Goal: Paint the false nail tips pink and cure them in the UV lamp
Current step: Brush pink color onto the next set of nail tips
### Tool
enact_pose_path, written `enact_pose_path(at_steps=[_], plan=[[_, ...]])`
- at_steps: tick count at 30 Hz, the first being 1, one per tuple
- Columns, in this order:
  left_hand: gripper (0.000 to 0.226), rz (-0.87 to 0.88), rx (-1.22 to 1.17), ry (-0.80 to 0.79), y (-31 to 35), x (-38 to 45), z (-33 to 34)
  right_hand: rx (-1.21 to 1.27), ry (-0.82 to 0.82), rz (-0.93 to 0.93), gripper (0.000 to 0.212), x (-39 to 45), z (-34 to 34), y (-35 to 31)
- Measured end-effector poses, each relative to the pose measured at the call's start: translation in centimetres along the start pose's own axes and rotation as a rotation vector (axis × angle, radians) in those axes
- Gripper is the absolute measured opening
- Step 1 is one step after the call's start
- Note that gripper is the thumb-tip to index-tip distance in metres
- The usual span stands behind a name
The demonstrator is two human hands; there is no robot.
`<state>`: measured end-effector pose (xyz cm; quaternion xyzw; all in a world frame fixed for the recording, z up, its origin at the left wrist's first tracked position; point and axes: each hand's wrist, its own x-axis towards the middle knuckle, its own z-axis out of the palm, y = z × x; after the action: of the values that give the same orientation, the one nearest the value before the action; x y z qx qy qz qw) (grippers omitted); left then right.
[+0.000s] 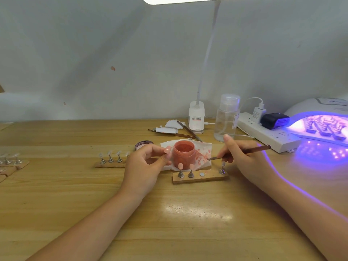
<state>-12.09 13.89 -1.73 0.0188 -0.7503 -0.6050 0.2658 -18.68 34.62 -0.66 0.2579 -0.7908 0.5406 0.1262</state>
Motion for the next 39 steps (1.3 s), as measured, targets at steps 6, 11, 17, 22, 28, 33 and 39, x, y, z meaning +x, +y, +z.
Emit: enact_pose_path(at_steps=[6, 11, 17, 22, 28, 33, 39], plan=[[0.013, -0.028, 0.049, -0.045, -0.1, 0.0, 0.0, 0.012, 0.04, -0.017, 0.05, 0.1, -0.7, 0.2], [0.014, -0.012, 0.043, -0.027, -0.1, 0.0, -0.1, 0.189, 0.268, -0.034, 0.053, 0.4, -0.8, -0.1], [0.007, 0.041, -0.002, 0.0, 0.5, -0.2, -0.2, 0.309, 0.335, -0.161, 0.038, 0.0, 0.6, -2.9], [0.032, 0.109, 0.012, -0.045, 0.8, -0.4, -0.3, 0.337, 0.213, -0.23, 0.039, -1.2, 2.6, -4.7], [0.027, 0.142, 0.035, -0.057, 0.8, -0.5, -0.2, 0.211, 0.073, -0.271, 0.04, -1.6, 3.5, -4.7], [0.026, 0.152, 0.057, -0.059, 0.7, -0.5, -0.2, 0.353, 0.092, -0.196, 0.044, -1.7, 3.5, -4.6], [0.026, 0.173, 0.073, -0.077, 0.7, -0.6, -0.1, 0.311, 0.12, -0.215, 0.039, -1.5, 3.7, -5.1]])
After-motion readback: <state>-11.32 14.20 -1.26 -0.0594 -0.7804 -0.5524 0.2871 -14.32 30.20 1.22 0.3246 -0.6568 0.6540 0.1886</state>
